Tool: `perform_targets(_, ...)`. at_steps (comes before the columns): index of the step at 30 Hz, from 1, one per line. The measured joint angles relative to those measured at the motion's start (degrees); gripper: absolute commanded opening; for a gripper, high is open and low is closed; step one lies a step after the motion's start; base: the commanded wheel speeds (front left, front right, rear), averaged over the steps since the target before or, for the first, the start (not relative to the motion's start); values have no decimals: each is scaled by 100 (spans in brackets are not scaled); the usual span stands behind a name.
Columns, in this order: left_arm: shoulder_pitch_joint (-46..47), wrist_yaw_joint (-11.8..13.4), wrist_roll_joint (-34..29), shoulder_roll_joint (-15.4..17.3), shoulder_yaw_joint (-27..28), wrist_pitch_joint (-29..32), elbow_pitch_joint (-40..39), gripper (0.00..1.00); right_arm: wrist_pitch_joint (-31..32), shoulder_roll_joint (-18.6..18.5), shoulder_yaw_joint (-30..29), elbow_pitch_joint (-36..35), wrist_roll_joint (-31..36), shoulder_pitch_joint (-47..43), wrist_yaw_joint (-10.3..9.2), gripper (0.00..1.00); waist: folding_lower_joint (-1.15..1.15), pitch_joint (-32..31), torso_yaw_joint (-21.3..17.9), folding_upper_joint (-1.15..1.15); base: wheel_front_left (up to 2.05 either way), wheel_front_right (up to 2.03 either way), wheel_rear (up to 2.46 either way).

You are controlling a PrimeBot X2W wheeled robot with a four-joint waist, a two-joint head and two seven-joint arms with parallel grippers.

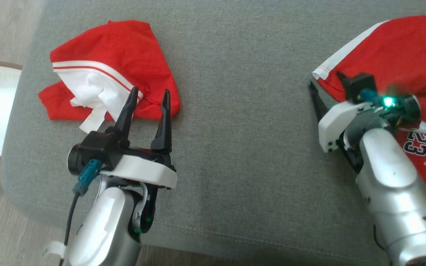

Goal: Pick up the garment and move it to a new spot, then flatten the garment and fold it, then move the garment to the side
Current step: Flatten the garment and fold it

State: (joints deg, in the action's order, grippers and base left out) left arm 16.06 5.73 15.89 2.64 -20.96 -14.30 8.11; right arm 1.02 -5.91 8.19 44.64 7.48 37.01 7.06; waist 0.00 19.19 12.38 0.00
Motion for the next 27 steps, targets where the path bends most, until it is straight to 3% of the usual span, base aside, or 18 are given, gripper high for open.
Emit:
perform_targets(2, 16, 36, 0, -2, -35, 0, -12, 100, 9, -9, -30, 158, 25, 150, 1, 100, 0, 29, 30, 0, 0, 0, 0)
perform_targets(3, 24, 37, 0, -4, -41, 0, -12, 100, 8, -9, -52, 234, 26, 209, 2, 0, 0, 37, 42, 0, 0, 0, 0)
perform_targets(8, 51, 88, 44, -5, -30, 0, -10, 100, -311, 48, -1, 419, -56, 254, 5, 0, 0, -10, 16, 0, 0, 0, 0)
perform_targets(12, 47, 82, 40, -10, -16, 0, 9, 100, -842, 143, 486, 368, -436, 222, 5, 0, 0, -135, -94, 0, 0, 0, 0)
perform_targets(19, 14, 75, -16, -12, 34, -1, 75, 100, -1317, 163, 1948, -764, -2160, 325, 5, 0, 0, -501, -288, 0, 0, 0, 0)
perform_targets(23, -135, 78, -19, -13, 102, 0, 71, 100, -1430, 160, 2280, -1475, -2761, 630, 5, 0, 0, -736, -380, 0, 0, 0, 0)
perform_targets(27, -322, 90, -19, -11, 145, 0, 65, 100, -1522, 166, 2137, -2117, -3308, 899, 5, 0, -1, -924, -480, 0, 0, 0, 0)
